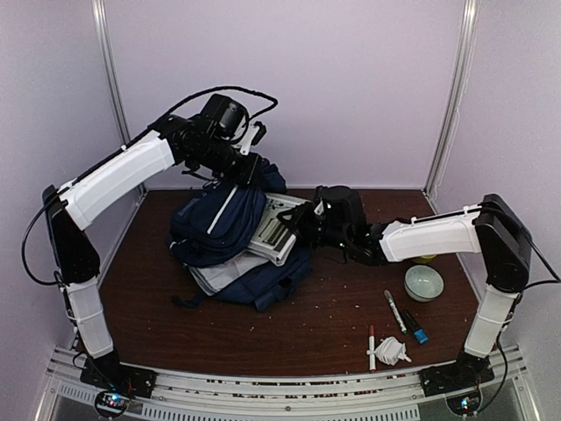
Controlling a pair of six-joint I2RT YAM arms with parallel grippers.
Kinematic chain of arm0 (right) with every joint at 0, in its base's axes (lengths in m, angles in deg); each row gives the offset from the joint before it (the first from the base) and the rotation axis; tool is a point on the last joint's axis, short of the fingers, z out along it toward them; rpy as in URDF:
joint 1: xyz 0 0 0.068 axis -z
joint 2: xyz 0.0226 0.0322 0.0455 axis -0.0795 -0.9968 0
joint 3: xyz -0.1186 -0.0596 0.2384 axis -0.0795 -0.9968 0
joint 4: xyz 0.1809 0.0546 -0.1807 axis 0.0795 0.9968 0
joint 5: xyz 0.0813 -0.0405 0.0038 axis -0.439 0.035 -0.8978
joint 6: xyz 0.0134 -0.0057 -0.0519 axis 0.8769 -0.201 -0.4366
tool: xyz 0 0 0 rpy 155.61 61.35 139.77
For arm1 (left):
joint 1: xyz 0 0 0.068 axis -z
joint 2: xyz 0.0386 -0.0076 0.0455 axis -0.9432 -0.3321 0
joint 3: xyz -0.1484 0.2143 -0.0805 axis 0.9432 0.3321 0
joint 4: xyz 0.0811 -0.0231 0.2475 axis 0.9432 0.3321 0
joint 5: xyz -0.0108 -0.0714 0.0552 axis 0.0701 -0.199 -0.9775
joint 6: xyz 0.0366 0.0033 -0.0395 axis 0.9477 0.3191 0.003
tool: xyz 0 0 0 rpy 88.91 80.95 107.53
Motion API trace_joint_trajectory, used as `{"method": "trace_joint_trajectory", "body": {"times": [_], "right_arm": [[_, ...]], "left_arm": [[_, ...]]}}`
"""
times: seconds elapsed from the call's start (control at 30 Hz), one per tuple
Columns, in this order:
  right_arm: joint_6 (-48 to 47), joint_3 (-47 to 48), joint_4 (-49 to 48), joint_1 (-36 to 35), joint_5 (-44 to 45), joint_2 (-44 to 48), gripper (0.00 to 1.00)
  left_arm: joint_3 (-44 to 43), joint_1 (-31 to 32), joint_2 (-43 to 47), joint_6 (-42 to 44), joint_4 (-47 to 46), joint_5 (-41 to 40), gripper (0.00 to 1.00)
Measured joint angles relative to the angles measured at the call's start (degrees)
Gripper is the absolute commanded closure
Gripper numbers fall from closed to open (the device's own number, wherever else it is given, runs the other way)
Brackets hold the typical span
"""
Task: Pack the student bag
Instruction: Place the book in the largest pocket of the bag.
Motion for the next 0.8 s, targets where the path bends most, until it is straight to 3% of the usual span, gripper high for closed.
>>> {"method": "trace_joint_trajectory", "body": {"times": [0.17,0.37,0.57,0.8], "right_arm": [[0.3,-8.0,-2.1,0.5,2.6,4.9,0.77],[0.0,-10.5,-2.2,1.9,2.6,9.0,0.77],[1.4,-8.5,-2.2,2.0,2.7,6.4,0.75],[1.6,0.8,1.1,-0.2,4.4,-0.4,0.69]], "left_arm": [[0.0,1.4,3.0,3.9,1.7,-1.6,1.0],[-1.1,2.7,6.0,7.1,4.0,-3.5,1.0],[-2.1,4.1,4.9,9.7,5.7,-4.4,1.0],[-3.5,4.2,0.0,6.8,5.2,-3.0,1.0]]}}
